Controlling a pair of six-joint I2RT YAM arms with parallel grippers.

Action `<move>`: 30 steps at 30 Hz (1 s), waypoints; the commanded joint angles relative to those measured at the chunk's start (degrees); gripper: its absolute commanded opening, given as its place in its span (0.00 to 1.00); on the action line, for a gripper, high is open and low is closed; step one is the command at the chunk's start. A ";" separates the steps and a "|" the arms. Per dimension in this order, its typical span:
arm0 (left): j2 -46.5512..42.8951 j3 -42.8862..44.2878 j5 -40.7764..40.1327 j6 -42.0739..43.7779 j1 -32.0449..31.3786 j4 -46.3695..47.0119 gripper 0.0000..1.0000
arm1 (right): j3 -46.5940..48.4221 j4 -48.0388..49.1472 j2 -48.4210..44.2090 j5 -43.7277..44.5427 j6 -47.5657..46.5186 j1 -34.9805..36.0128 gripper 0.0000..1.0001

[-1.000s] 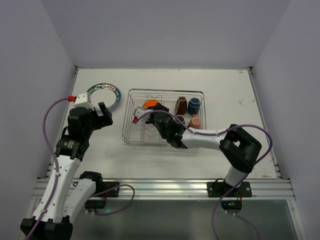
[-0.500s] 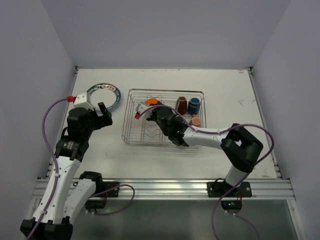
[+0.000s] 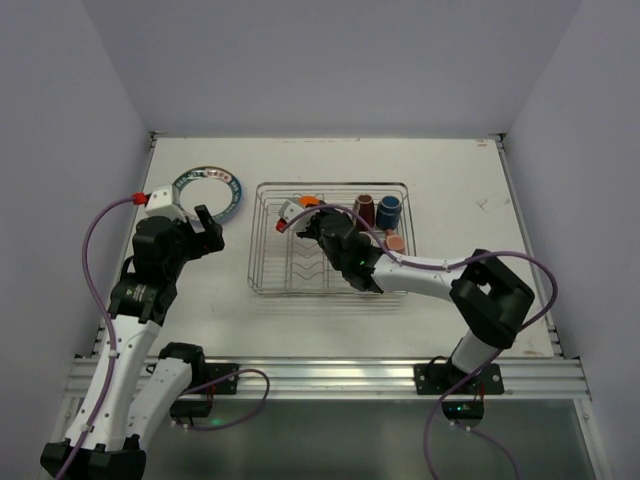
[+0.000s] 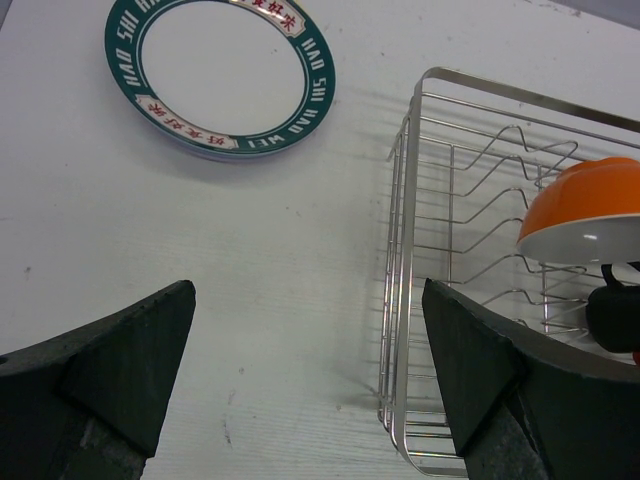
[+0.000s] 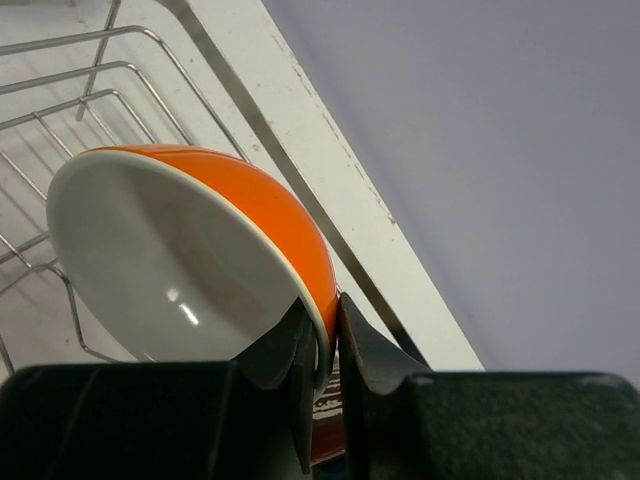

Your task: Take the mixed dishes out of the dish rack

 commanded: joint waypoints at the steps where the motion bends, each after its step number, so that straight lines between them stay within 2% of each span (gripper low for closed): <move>1: -0.70 -0.61 -0.90 0.86 -0.53 2.23 1.00 | 0.00 3.69 -4.73 -1.25 3.76 0.08 0.00; 9: -0.70 -0.69 -0.73 0.86 -0.53 2.31 1.00 | 1.84 3.34 -5.87 0.95 6.57 0.08 0.00; 15: 0.53 -0.43 4.62 1.39 -0.53 3.63 1.00 | 7.80 -11.40 -10.00 0.61 19.30 -0.01 0.00; 17: 1.06 0.09 9.97 1.48 -0.53 4.60 1.00 | 9.74 -19.40 -11.14 -0.36 23.52 -0.01 0.00; 20: 2.02 1.15 19.72 0.51 -0.53 6.53 1.00 | 14.75 -32.05 -11.32 -3.26 33.53 -0.80 0.00; 21: 2.98 2.46 22.19 0.16 -0.53 7.40 1.00 | 17.72 -35.73 -11.06 -4.05 39.91 -1.41 0.00; 22: 3.43 3.16 25.60 -0.71 -0.53 7.85 1.00 | 19.23 -42.30 -10.88 -6.67 42.50 -2.11 0.00; 23: 4.04 3.87 26.77 -1.15 -0.62 8.29 1.00 | 20.38 -44.54 -10.71 -7.74 45.57 -3.08 0.00; 27: 8.95 8.00 26.78 -1.34 -2.37 8.47 1.00 | 27.92 -55.87 -8.08 -7.40 52.87 -3.44 0.00; 30: 12.38 11.86 20.92 -0.02 -6.92 5.94 1.00 | 30.84 -62.30 -6.23 -5.38 55.70 -3.53 0.00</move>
